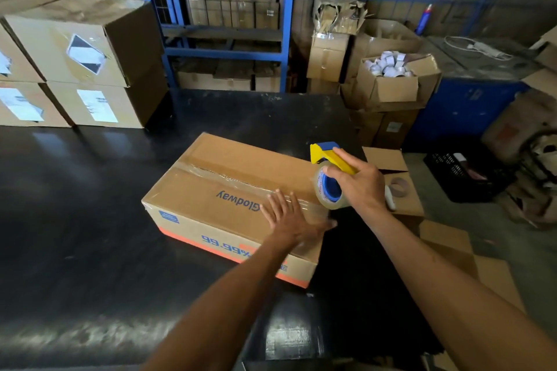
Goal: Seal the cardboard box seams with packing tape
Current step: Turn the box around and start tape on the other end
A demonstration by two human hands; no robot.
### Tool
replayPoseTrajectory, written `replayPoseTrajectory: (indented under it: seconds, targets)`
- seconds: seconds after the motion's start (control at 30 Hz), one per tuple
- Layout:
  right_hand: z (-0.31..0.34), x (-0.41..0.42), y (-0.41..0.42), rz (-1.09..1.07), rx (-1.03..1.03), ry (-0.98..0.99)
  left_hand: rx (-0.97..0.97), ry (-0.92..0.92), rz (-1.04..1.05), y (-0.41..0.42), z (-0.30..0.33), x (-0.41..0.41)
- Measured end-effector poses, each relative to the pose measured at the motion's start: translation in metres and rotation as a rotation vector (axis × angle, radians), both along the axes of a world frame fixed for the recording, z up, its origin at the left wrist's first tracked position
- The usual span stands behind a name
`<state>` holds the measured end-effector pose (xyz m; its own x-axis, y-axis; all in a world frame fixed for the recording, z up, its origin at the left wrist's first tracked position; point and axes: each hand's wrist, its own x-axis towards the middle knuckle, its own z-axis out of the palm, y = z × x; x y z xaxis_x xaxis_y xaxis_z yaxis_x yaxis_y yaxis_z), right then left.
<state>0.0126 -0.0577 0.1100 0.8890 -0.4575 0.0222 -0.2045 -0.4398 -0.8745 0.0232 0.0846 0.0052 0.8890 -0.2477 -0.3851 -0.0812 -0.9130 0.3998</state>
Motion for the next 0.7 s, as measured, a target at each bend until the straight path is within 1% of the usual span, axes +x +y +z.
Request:
replayPoseTrajectory:
  seconds: [0.07, 0.17, 0.23, 0.37, 0.47, 0.53, 0.6, 0.63, 0.7]
  targets:
    - [-0.001, -0.003, -0.004, -0.012, -0.024, -0.006, 0.095, -0.058, 0.03, -0.01, -0.007, -0.005]
    - [-0.007, -0.005, -0.013, -0.028, -0.049, -0.007, 0.118, -0.101, -0.046, 0.001, -0.01, 0.003]
    - [-0.012, -0.006, -0.016, -0.034, -0.034, 0.004, 0.101, -0.132, -0.143, 0.018, -0.012, 0.012]
    - [-0.024, -0.009, -0.019, -0.042, 0.044, 0.046, 0.121, -0.16, -0.458, 0.069, -0.013, 0.032]
    - [-0.027, -0.009, -0.021, -0.027, 0.073, 0.052, 0.17, -0.144, -0.581, 0.095, -0.005, 0.044]
    - [-0.025, -0.009, -0.022, -0.023, 0.075, 0.053, 0.169, -0.08, -0.528, 0.09, -0.001, 0.041]
    - [-0.023, -0.008, -0.022, -0.026, 0.083, 0.045, 0.085, -0.031, -0.355, 0.066, -0.003, 0.029]
    - [-0.022, -0.007, -0.022, -0.024, 0.091, 0.045, 0.064, -0.034, -0.282, 0.051, -0.006, 0.021]
    - [-0.02, -0.005, -0.02, -0.007, 0.102, 0.052, 0.138, -0.109, -0.244, 0.031, -0.015, 0.008]
